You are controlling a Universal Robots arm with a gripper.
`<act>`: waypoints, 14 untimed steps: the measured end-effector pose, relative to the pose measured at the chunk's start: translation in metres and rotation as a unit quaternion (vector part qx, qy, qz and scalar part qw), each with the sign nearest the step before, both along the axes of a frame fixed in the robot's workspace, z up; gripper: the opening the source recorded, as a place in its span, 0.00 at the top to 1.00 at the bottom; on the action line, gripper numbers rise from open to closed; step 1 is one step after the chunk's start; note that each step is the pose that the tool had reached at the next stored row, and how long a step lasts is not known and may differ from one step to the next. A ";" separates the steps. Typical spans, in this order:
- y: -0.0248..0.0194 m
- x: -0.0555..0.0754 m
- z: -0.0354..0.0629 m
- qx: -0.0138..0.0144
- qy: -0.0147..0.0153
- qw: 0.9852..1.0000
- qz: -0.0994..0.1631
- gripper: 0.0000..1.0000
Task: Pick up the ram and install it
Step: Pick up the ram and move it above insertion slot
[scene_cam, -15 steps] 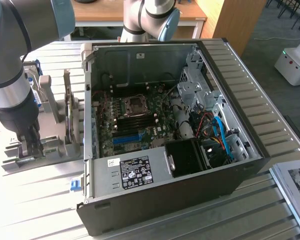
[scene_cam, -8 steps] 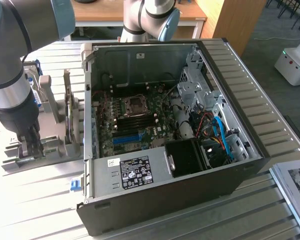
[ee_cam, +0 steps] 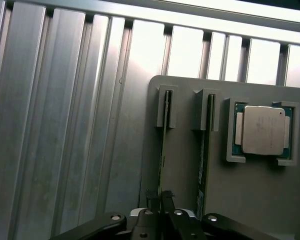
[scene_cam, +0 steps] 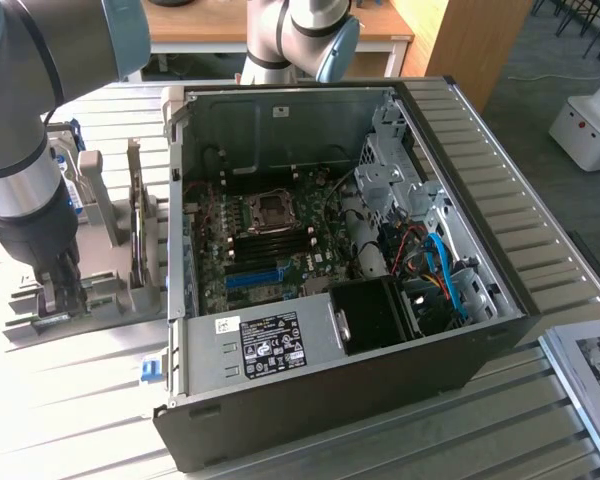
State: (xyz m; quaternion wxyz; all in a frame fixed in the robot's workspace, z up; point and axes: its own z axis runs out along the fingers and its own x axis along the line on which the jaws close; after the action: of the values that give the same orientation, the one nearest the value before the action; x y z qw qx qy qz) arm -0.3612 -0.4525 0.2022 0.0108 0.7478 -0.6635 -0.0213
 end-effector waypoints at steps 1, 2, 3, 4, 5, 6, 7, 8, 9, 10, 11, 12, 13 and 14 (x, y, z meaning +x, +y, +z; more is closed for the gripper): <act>0.0000 0.000 0.0000 0.000 0.000 1.000 0.000 0.86; 0.0000 0.000 0.0000 0.000 0.000 1.000 0.000 0.88; 0.0000 0.000 0.0000 0.000 0.000 1.000 0.000 0.88; 0.0000 0.000 0.0000 0.000 0.000 1.000 0.000 0.88; 0.0000 0.000 0.0000 0.000 0.000 1.000 0.000 0.88; 0.0000 0.000 0.0000 0.000 0.000 1.000 0.000 0.88; 0.0000 0.000 0.0000 0.000 0.000 1.000 0.000 0.88; 0.0000 0.000 0.0000 0.000 0.000 1.000 0.000 0.88; 0.0000 0.000 0.0000 0.000 0.000 1.000 0.000 0.88; 0.0000 0.000 0.0000 0.000 0.000 1.000 0.000 0.88; 0.0000 0.000 0.0000 0.000 0.000 1.000 0.000 0.88; 0.0000 0.000 0.0000 0.000 0.000 1.000 0.000 0.88; 0.0000 0.000 0.0000 0.000 0.000 1.000 -0.001 0.88; 0.0000 0.000 0.0000 0.000 0.000 1.000 -0.002 0.88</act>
State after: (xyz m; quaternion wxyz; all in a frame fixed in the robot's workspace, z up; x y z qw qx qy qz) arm -0.3612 -0.4525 0.2022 0.0108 0.7466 -0.6648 -0.0213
